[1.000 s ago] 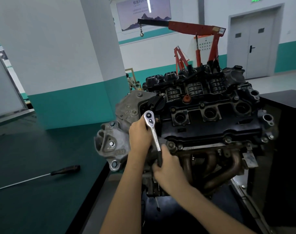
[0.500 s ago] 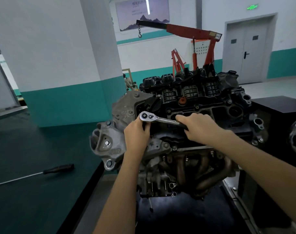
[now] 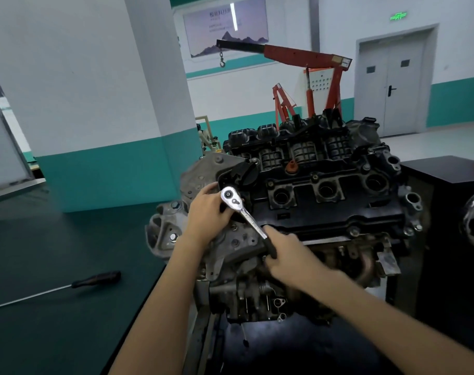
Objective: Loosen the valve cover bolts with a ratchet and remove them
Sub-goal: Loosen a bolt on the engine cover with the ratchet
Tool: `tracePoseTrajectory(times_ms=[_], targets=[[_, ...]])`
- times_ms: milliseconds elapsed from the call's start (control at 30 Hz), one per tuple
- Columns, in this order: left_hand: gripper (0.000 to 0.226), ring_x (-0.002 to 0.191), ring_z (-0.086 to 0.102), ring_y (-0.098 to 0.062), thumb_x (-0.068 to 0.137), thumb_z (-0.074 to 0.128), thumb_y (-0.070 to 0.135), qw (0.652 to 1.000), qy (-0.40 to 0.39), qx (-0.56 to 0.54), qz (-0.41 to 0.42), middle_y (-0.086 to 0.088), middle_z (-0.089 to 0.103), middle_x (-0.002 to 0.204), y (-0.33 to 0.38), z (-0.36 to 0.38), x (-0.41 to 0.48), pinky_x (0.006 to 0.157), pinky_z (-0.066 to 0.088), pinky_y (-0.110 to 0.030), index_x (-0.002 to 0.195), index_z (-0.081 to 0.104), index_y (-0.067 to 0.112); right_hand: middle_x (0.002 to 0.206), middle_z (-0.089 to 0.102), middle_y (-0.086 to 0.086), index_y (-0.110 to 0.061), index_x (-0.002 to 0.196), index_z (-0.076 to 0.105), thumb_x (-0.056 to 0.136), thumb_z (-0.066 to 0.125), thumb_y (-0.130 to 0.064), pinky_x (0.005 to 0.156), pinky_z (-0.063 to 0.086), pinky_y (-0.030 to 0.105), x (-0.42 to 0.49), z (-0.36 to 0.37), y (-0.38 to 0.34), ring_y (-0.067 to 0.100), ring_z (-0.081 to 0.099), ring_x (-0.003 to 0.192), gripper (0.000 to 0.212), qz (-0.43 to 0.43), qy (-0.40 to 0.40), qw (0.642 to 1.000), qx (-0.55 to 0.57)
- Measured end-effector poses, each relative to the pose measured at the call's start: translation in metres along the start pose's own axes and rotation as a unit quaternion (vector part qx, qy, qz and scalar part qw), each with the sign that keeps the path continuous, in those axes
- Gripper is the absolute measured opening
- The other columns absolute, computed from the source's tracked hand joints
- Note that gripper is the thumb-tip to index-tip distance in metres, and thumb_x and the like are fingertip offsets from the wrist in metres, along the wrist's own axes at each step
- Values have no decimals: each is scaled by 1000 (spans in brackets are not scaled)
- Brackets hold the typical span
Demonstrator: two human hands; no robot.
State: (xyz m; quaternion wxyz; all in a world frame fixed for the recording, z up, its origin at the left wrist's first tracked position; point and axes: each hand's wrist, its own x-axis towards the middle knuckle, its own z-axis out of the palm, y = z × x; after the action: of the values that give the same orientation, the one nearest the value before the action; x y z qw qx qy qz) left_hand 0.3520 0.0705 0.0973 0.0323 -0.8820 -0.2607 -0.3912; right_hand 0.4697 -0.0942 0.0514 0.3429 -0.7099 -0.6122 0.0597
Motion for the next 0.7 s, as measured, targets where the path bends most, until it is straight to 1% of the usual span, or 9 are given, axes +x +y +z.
tracePoseTrajectory(times_ms=[67,167,200,267,333,433,533,600,700], targets=[[20,121,56,-29,94,61,25,1000,2,-3,-9,-6,76,100,0,3,-1,107,37,-34,98,76,13,92,61,12,-22,113,49,83,56,-13,73,51,39,10,-31,11,37,63,87,33,-31,-9,995,-97],[22,132,48,-27,93,64,28,999,15,-14,-36,-7,73,110,3,6,0,95,46,-41,105,75,12,97,63,11,-24,122,46,87,55,-18,68,43,37,36,-77,18,35,63,91,37,-88,11,950,-299],[23,131,50,-27,93,65,29,999,24,-18,-40,-7,73,112,4,7,-1,93,47,-41,106,75,13,96,64,10,-24,123,46,88,54,-18,65,39,36,41,-87,17,35,63,90,36,-100,21,938,-331],[22,128,53,-26,92,66,27,998,33,-25,-49,-7,71,115,7,8,-3,89,49,-41,106,74,12,93,64,8,-23,121,46,88,54,-19,63,35,34,40,-86,16,34,63,87,34,-96,45,935,-339],[20,128,54,-26,91,67,23,998,29,-27,-57,-8,70,117,6,9,-3,88,48,-40,103,75,10,88,60,8,-22,111,45,87,55,-20,64,37,34,21,-59,13,35,63,86,27,-62,63,957,-278],[19,134,48,-21,92,65,24,997,17,-26,-65,-6,72,114,6,11,-2,92,46,-38,95,76,9,77,55,3,-24,95,37,85,57,-15,58,46,29,-7,2,-4,28,62,73,23,8,46,998,-43],[26,125,56,-25,94,64,30,998,25,-14,-56,-4,74,103,10,9,-2,84,47,-35,88,76,8,83,61,14,-17,104,41,86,53,-9,66,54,42,-8,51,-30,36,62,76,24,43,66,991,112],[27,118,60,-28,94,65,32,998,27,-11,-51,-5,74,100,11,8,-4,81,47,-35,87,76,9,86,61,18,-13,116,43,86,51,-7,68,54,44,-6,66,-40,38,61,78,32,52,89,981,165],[25,118,60,-27,94,64,31,998,27,-18,-54,-2,73,98,10,7,-3,80,47,-34,85,74,10,88,62,16,-15,119,45,83,52,-8,71,54,42,-5,54,-29,37,61,80,37,42,71,988,133]])
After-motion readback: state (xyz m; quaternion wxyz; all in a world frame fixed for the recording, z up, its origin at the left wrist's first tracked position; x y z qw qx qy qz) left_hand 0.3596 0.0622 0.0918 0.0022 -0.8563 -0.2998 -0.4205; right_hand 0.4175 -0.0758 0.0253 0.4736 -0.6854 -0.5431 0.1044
